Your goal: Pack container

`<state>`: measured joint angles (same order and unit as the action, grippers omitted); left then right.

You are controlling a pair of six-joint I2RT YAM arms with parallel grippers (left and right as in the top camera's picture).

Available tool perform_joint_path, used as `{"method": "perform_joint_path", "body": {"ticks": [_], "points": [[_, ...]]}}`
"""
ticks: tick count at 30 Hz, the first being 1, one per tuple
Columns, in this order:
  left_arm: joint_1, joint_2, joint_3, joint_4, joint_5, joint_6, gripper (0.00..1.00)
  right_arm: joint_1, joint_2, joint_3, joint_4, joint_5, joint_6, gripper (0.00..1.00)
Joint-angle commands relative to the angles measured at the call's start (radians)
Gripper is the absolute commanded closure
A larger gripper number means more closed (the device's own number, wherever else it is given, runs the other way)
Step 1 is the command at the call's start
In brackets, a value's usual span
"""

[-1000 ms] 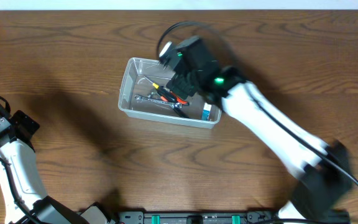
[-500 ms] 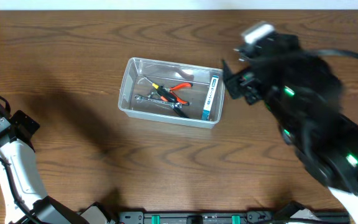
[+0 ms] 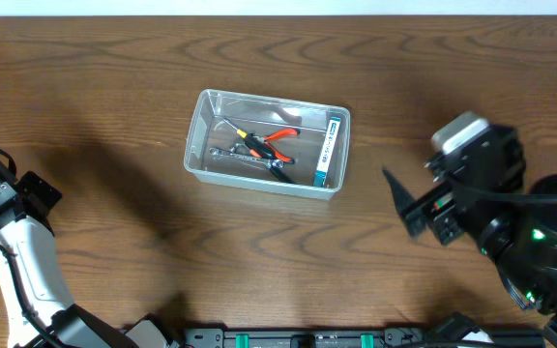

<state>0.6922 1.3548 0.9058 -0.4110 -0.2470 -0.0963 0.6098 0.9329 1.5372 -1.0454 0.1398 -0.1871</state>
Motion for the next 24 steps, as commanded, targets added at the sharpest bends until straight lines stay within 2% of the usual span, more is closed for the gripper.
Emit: {"method": "perform_joint_path", "body": {"ticks": [1, 5, 12, 15, 20, 24], "points": [[0.004, 0.005, 0.031, 0.000, -0.016, 0.013, 0.02, -0.006, 0.001, 0.000, -0.136, -0.019, 0.014, 0.01], [0.004, 0.005, 0.031, 0.000, -0.016, 0.013, 0.02, -0.006, 0.000, 0.000, -0.203, -0.010, 0.014, 0.01], [0.004, 0.005, 0.031, 0.000, -0.016, 0.013, 0.02, -0.035, -0.023, 0.000, -0.192, 0.069, 0.014, 0.01], [0.004, 0.005, 0.031, 0.000, -0.016, 0.013, 0.02, -0.131, -0.068, -0.003, -0.148, -0.005, 0.014, 0.01], [0.004, 0.005, 0.031, 0.000, -0.016, 0.013, 0.02, -0.402, -0.209, -0.056, -0.069, -0.216, 0.014, 0.01], [0.004, 0.005, 0.031, 0.000, -0.016, 0.013, 0.02, -0.533, -0.336, -0.133, -0.072, -0.261, 0.014, 0.01]]}}
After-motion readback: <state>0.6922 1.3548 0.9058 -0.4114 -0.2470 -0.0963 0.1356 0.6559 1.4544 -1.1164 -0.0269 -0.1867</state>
